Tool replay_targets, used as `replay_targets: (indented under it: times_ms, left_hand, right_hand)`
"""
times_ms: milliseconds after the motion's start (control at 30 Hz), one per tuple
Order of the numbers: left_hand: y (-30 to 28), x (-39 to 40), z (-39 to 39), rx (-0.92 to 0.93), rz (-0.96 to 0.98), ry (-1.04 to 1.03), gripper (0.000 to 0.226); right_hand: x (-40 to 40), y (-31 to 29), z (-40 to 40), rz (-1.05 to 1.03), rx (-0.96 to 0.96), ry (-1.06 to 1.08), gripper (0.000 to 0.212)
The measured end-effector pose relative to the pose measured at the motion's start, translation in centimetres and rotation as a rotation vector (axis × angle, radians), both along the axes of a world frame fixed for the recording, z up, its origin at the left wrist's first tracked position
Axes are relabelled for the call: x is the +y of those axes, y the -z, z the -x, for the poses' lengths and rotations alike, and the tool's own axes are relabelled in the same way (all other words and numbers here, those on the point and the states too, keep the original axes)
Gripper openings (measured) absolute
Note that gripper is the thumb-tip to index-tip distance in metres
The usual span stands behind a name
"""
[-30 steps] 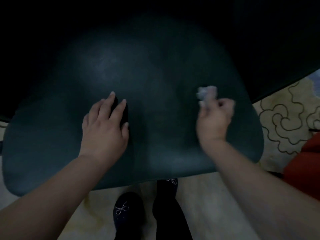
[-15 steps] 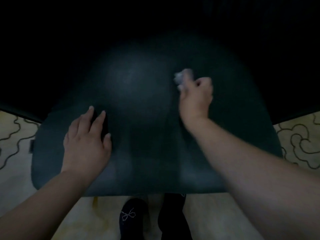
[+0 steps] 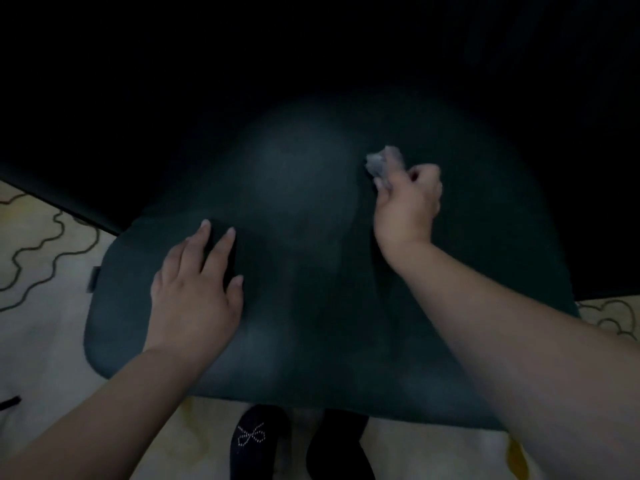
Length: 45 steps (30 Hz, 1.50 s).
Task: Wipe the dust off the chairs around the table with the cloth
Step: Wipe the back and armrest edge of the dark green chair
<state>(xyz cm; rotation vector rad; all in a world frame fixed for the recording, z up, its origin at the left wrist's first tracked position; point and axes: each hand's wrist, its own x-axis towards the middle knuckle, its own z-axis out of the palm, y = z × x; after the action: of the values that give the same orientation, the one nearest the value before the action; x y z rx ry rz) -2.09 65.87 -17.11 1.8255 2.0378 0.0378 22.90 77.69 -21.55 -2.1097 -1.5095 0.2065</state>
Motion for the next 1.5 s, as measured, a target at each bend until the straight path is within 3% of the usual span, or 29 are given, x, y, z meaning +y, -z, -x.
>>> replay_targets:
  times_ms: [33, 100, 167, 233, 367, 467, 567, 733, 833, 933, 1000, 1100, 1167, 1200, 1300, 1367, 1433, 1500]
  left_hand:
    - [0.1, -0.1, 0.1, -0.005, -0.001, -0.004, 0.060]
    - [0.2, -0.1, 0.0, -0.019, -0.007, -0.014, 0.060]
    - [0.2, -0.1, 0.0, -0.024, -0.014, -0.016, 0.060]
    - [0.1, -0.1, 0.2, -0.025, -0.016, -0.014, 0.060]
    - [0.3, -0.1, 1.1, -0.026, -0.008, -0.053, 0.060]
    - [0.6, -0.1, 2.0, -0.009, -0.008, -0.084, 0.061]
    - [0.9, -0.3, 2.7, -0.003, -0.028, -0.092, 0.061]
    - [0.9, -1.3, 3.2, -0.005, -0.020, -0.147, 0.061]
    - [1.0, -2.1, 3.8, 0.017, -0.036, -0.144, 0.062]
    - [1.4, -2.9, 4.6, 0.039, -0.046, -0.142, 0.063]
    - [1.8, -3.3, 5.3, 0.054, -0.062, -0.158, 0.063]
    - [2.5, -3.7, 6.5, 0.055, -0.082, -0.209, 0.062]
    - [2.7, -4.1, 7.1, 0.040, -0.078, -0.243, 0.062]
    - [2.8, -4.3, 7.3, 0.036, -0.079, -0.244, 0.063]
    - [2.7, -4.9, 7.6, 0.015, -0.078, -0.228, 0.063]
    - [2.6, -5.1, 7.7, 0.013, -0.075, -0.218, 0.062]
    - [2.5, -5.3, 7.9, 0.007, -0.081, -0.216, 0.061]
    - [2.4, -5.4, 8.0, -0.012, -0.079, -0.223, 0.060]
  right_hand:
    - [0.0, -0.3, 1.8, 0.003, 0.001, -0.022, 0.029]
    - [-2.7, -0.5, 6.0, 0.046, 0.072, -0.328, 0.026]
    - [-6.8, -0.9, 8.2, 0.053, -0.001, -0.604, 0.046]
    - [-8.9, -1.0, 7.9, 0.032, 0.047, -0.719, 0.054]
    - [-3.5, -0.9, 4.7, -0.009, 0.013, -0.516, 0.048]
    - [3.3, -0.7, 5.1, 0.007, 0.136, -0.274, 0.035]
    - [5.9, -0.8, 8.4, 0.032, 0.110, -0.237, 0.025]
    - [-4.6, -0.8, 12.0, 0.162, 0.054, -0.772, 0.051]
    - [-9.6, -1.6, 10.8, 0.120, 0.006, -0.952, 0.036]
    - [-4.8, -1.2, 10.0, 0.183, -0.039, -0.800, 0.056]
    - [0.1, -1.0, 10.6, 0.104, -0.021, -0.661, 0.042]
    - [5.9, -1.2, 13.0, 0.089, 0.012, -0.466, 0.038]
    - [6.1, -1.1, 15.8, 0.084, 0.094, -0.320, 0.016]
    - [4.4, -1.7, 17.0, 0.086, 0.095, -0.301, 0.022]
    - [-3.0, -0.9, 18.4, 0.041, 0.020, -0.734, 0.022]
    - [-7.9, -1.6, 17.8, 0.182, -0.006, -0.984, 0.043]
    - [-9.6, -1.7, 16.7, 0.237, -0.012, -1.094, 0.050]
    - [-7.5, -2.0, 16.5, 0.245, -0.050, -1.030, 0.051]
